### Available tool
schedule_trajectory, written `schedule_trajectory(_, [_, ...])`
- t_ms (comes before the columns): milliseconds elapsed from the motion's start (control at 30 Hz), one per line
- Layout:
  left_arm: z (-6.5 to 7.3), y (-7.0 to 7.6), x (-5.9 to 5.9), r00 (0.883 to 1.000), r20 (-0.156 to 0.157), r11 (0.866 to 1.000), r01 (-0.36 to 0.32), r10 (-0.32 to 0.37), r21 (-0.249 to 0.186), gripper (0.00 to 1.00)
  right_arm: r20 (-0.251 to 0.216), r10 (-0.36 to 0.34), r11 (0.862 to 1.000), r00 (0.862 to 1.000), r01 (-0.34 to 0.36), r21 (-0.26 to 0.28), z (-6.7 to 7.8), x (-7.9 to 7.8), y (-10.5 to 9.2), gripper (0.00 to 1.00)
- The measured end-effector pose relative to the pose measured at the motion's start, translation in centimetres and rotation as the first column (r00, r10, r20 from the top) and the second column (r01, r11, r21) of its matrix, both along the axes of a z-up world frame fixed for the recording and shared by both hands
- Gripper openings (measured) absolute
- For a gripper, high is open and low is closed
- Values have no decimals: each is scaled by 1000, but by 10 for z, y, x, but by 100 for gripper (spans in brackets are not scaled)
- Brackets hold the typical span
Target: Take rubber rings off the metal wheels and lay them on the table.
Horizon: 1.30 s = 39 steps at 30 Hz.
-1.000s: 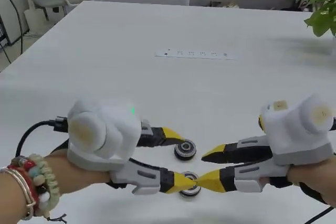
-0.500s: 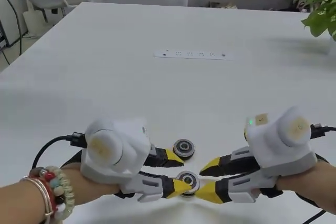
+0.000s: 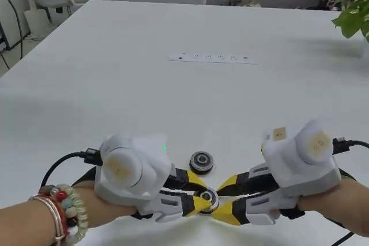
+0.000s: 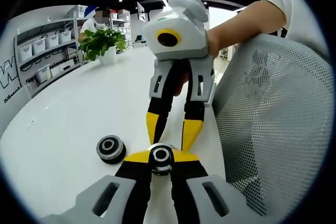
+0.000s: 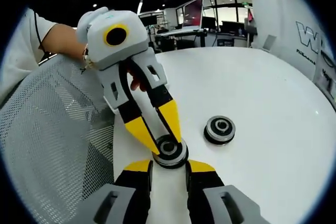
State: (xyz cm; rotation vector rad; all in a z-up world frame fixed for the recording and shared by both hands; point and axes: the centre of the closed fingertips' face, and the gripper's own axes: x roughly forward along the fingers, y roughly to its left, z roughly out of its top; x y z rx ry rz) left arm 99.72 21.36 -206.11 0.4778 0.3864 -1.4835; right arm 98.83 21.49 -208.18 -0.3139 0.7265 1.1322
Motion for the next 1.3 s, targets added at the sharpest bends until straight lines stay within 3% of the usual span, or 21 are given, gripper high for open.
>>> schedule_trajectory(467, [0,0,0,1000,-16,1000,-2,1,-19,8,53,32,999,998,-30,-40,-4,2,-1,19])
schedule_trajectory(600, [-1,-1,0,1000,-10,1000,1,-1,-20,8,31,2,1000,1000,-1,-29,-2,3,-2,21])
schedule_trajectory(867, [-1,-1,0,1000,-10,1000,-1,0,-23,8,37,1,1000,999,0,-16,-2,3,7,27])
schedule_trajectory(933, [-1,-1,1,1000,-11,1000,-1,1,-24,8,65,17,999,998,-14,-34,-2,5,7,25])
schedule_trajectory(1300, [-2,-1,0,1000,-13,1000,-1,1,-32,8,48,25,999,999,-24,-26,-1,3,1,19])
